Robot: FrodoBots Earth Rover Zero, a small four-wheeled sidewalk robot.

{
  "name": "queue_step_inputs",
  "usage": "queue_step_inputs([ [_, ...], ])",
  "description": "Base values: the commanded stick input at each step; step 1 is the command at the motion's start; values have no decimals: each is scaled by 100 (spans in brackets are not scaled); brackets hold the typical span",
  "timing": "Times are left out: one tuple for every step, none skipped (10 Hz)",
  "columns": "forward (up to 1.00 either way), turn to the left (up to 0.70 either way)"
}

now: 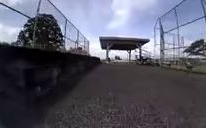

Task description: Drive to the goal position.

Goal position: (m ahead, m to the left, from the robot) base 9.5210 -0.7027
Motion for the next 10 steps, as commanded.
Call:
queue_step_inputs([
  [85,0],
  [85,0],
  [85,0],
  [85,0],
  [85,0],
  [85,0],
  [85,0],
  [85,0],
  [85,0],
  [85,0],
])
